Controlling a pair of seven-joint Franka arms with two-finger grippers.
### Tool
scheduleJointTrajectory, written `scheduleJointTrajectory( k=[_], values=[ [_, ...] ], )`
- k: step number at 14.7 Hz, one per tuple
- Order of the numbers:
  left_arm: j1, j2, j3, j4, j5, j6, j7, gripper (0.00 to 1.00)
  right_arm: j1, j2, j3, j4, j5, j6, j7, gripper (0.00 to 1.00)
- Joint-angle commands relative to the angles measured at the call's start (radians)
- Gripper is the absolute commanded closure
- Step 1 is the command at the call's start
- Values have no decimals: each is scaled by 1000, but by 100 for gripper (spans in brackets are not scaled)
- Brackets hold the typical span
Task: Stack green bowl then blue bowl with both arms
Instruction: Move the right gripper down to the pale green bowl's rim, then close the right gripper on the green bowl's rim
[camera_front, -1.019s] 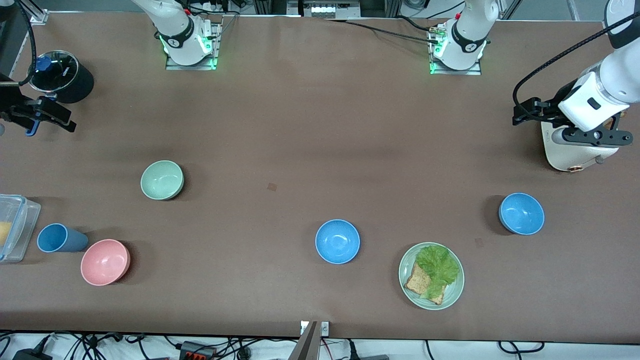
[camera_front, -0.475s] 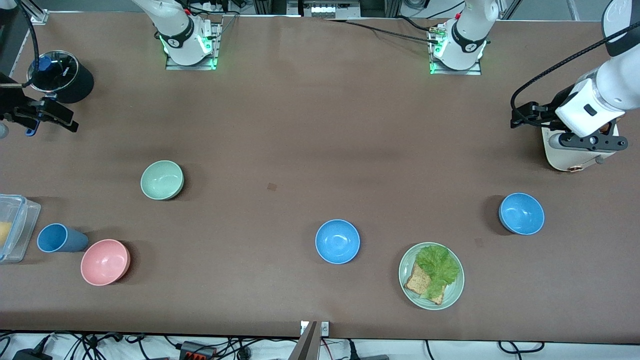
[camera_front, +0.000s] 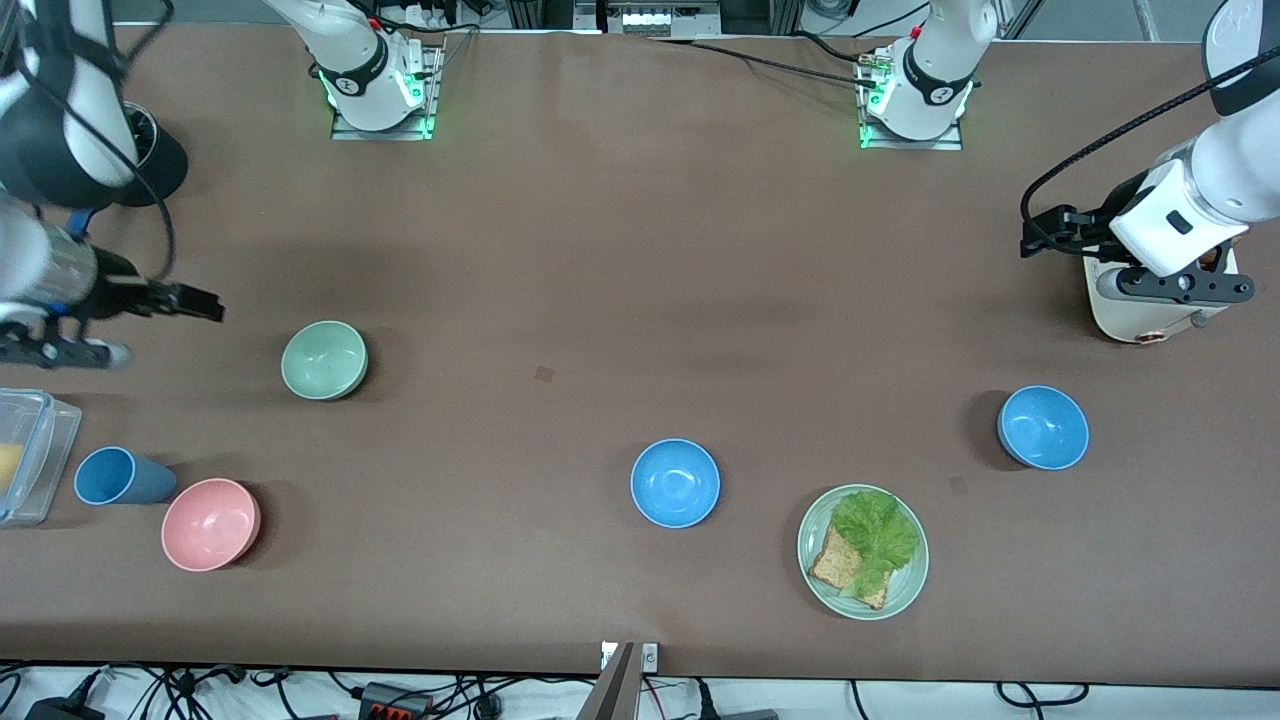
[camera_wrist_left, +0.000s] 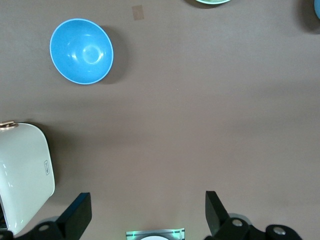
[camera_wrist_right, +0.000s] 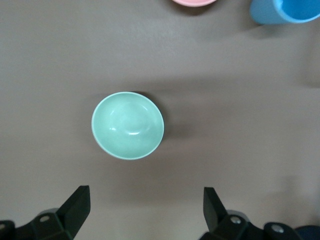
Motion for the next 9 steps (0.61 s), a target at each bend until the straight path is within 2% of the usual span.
scheduleJointTrajectory(
  k=[1, 5, 9],
  values=[
    [1, 17, 0, 28, -13, -16, -12, 0, 5, 105, 3, 2, -15, 53, 13, 0],
    [3, 23, 0, 26, -13, -32, -10, 0, -7, 234, 0, -7, -15, 168, 13, 0],
    [3, 27, 0, 28, -11, -32, -6, 0, -13, 300, 1, -12, -3, 181, 16, 0]
  ],
)
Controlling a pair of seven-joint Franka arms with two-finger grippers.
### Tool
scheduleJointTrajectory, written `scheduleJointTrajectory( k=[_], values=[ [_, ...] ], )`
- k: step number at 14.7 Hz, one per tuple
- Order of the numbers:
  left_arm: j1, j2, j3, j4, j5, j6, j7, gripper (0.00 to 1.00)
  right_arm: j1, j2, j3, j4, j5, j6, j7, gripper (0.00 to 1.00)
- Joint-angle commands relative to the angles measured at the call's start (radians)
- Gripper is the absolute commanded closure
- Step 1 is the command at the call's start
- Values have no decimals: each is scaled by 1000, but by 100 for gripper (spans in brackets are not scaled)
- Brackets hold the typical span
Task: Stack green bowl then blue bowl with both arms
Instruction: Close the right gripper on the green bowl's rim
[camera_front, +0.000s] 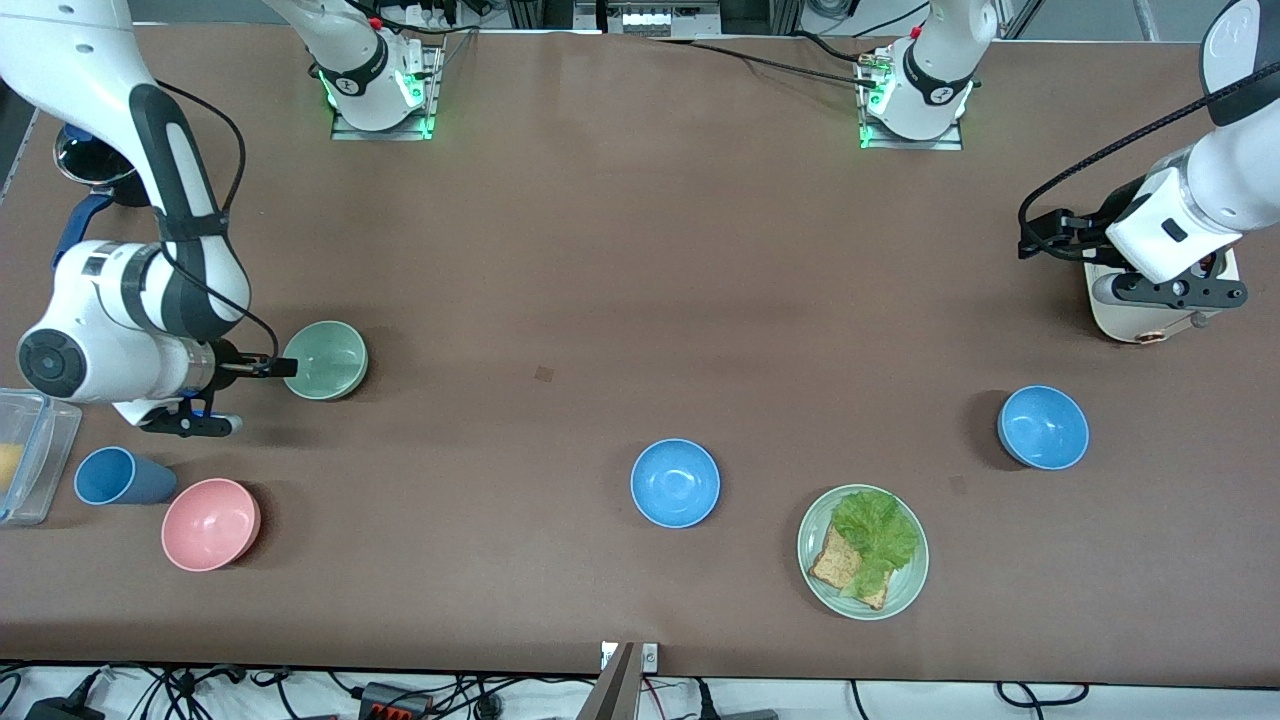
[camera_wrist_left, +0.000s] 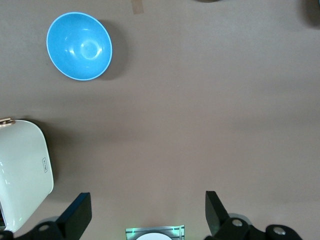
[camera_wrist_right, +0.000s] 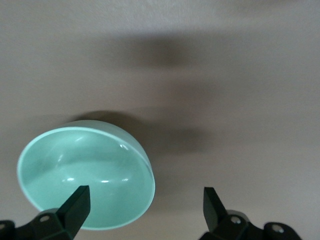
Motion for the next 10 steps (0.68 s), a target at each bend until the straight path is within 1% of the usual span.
scheduleJointTrajectory(
  k=[1, 2, 3, 4, 5, 7, 8, 10],
  values=[
    [2, 13, 0, 28, -11, -23, -5, 0, -7, 18, 6, -13, -3, 7, 14, 0],
    [3, 13, 0, 26, -11, -26, -5, 0, -7, 18, 6, -21, -3, 10, 14, 4],
    [5, 13, 0, 26, -11, -29, -4, 0, -6, 18, 6, -33, -3, 10, 14, 11],
    [5, 13, 0, 26, -13, -29, -1, 0, -7, 21, 6, -41, -1, 11, 14, 20],
    [8, 15, 0, 26, -13, -31, -1, 0, -9, 30, 6, -42, -1, 11, 14, 25],
    [10, 21, 0, 26, -11, -31, -1, 0, -9, 48, 6, -44, 0, 11, 14, 28],
    [10, 21, 0, 26, -11, -31, -1, 0, -11, 50, 6, -44, 2, 10, 14, 31],
    [10, 21, 0, 26, -13, -37, 1, 0, -11, 50, 6, -53, 2, 5, 14, 46]
  ],
)
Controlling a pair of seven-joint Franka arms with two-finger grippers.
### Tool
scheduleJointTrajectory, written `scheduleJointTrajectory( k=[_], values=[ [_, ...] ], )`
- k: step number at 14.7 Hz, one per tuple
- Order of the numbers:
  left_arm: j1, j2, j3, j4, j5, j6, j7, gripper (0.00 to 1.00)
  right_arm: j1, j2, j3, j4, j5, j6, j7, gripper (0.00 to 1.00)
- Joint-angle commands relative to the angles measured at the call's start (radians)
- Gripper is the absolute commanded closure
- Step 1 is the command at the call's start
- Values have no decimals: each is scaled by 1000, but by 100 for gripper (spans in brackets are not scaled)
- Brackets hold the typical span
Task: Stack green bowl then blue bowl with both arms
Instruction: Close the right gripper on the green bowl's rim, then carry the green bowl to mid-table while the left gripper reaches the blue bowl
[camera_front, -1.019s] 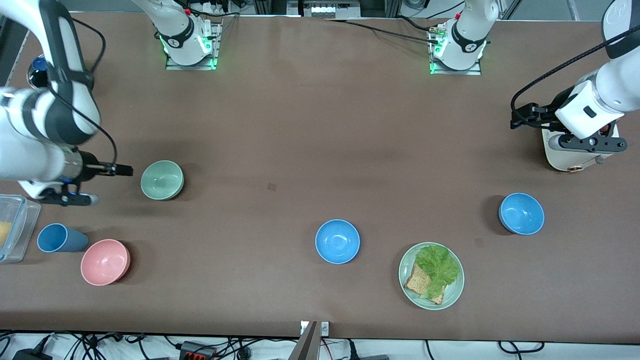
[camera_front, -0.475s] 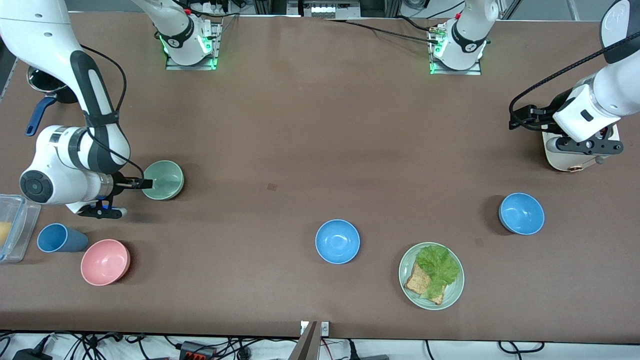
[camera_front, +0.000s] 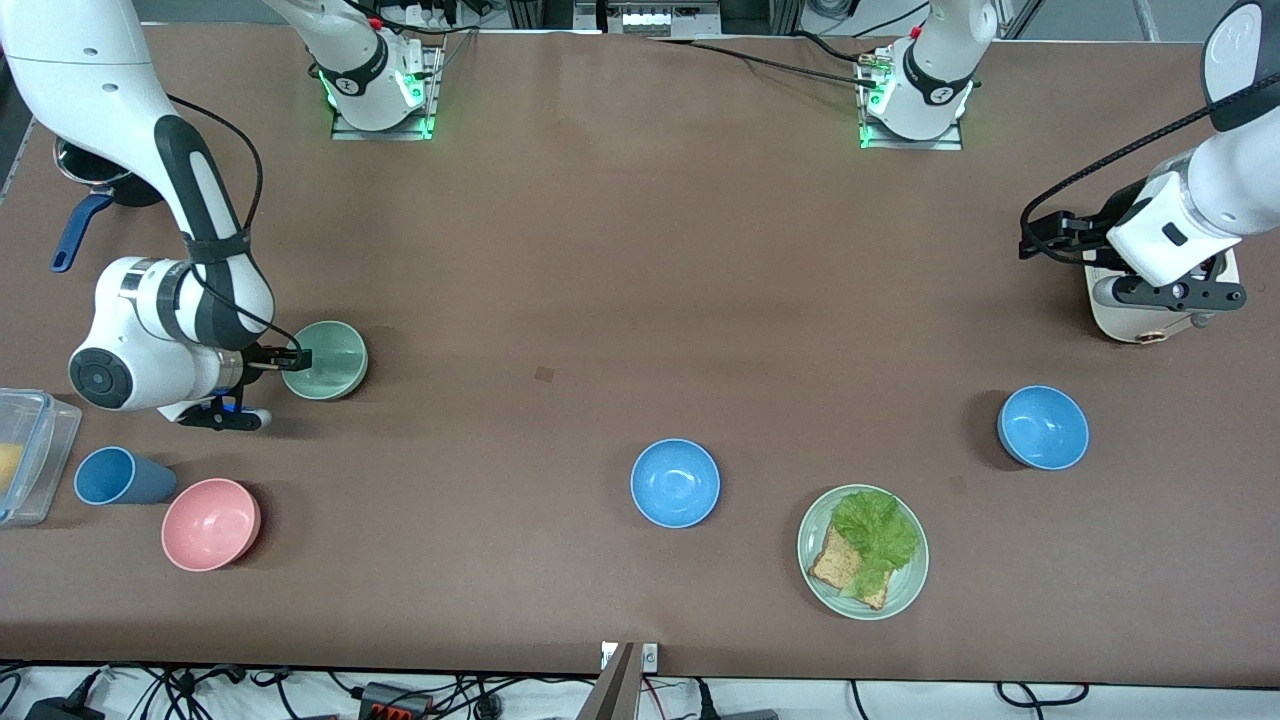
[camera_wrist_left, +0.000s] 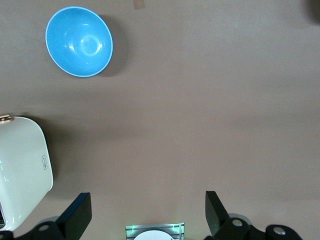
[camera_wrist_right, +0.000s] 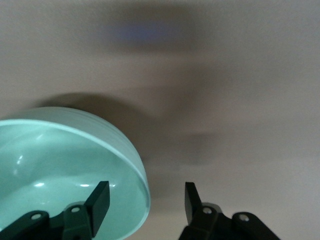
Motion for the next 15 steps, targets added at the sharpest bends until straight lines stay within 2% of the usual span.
scheduleJointTrajectory(
  k=[1, 3, 6, 8, 10, 12, 15],
  values=[
    [4, 14, -1, 26, -13, -28, 1, 0, -9, -8, 6, -17, 2, -1, -1, 59],
    [9, 20, 1, 26, -13, -28, 2, 0, -6, -12, 8, -17, 2, -7, -3, 97],
    [21, 37, 13, 36, -8, -8, 7, 0, 7, -22, 24, 0, 3, -7, -7, 100],
    [78, 75, 13, 23, 24, 82, 89, 0, 7, -35, 85, 52, 12, -45, -1, 100],
    [173, 173, 13, 28, 24, 175, 207, 0, 24, -33, 164, 141, 19, -128, 26, 100],
    [236, 254, 13, 29, 27, 266, 257, 0, 99, -33, 222, 214, 19, -177, 167, 100],
    [276, 382, 14, 37, 103, 428, 265, 0, 268, -18, 225, 222, 31, -158, 325, 100]
  ],
)
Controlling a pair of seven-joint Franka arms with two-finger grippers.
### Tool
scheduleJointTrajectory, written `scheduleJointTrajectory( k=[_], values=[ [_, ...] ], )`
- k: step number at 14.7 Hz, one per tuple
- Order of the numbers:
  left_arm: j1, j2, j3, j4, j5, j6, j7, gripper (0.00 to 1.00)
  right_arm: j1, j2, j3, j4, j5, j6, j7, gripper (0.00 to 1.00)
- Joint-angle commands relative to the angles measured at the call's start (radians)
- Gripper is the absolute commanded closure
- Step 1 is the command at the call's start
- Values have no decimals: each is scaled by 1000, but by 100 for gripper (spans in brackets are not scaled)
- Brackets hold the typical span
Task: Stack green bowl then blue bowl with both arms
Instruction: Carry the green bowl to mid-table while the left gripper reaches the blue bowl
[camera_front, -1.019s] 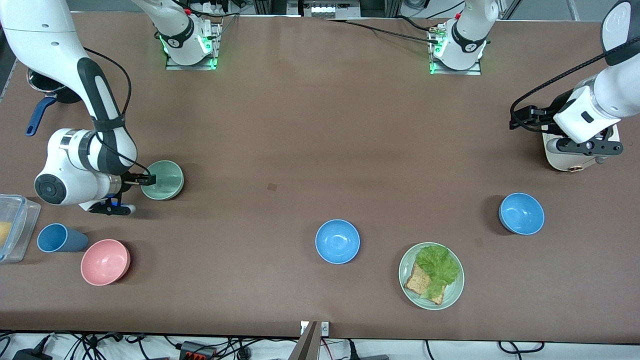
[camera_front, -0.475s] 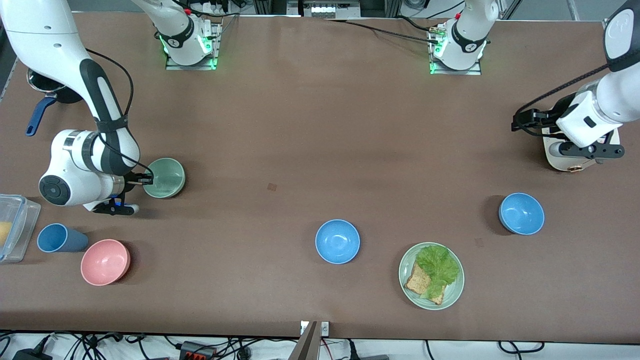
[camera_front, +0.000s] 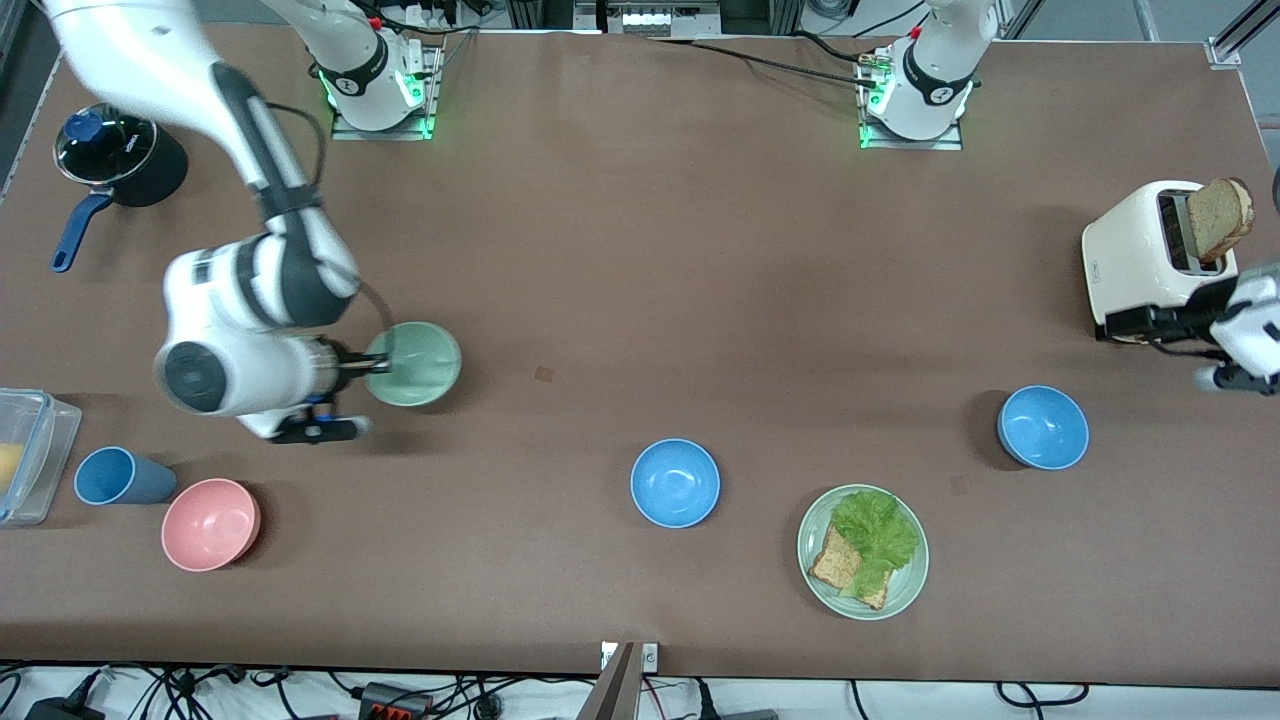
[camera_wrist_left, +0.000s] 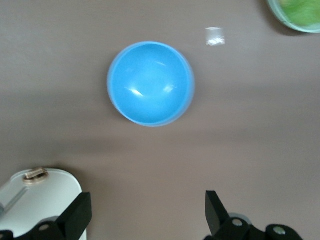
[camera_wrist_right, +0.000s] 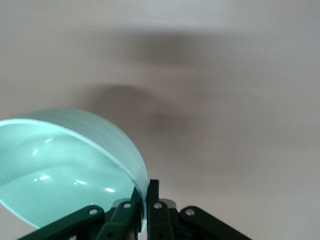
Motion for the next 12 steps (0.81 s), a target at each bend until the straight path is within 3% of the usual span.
scheduleJointTrajectory(
  k=[1, 3, 4, 9, 12],
  values=[
    [10, 122, -12, 40, 82, 124, 6, 0, 142, 31, -9, 13, 74, 31, 132, 100],
    [9, 172, -12, 43, 84, 183, 3, 0, 184, 57, -9, 11, 252, 80, 146, 100],
    [9, 192, -13, 46, 85, 202, 3, 0, 210, 71, -9, 11, 286, 91, 146, 100],
    [4, 281, -13, 89, 87, 275, 8, 0, 380, 123, -15, 10, 250, 186, 307, 100],
    [6, 318, -12, 92, 91, 347, 29, 6, 403, 145, -14, 4, 236, 189, 372, 100]
  ],
)
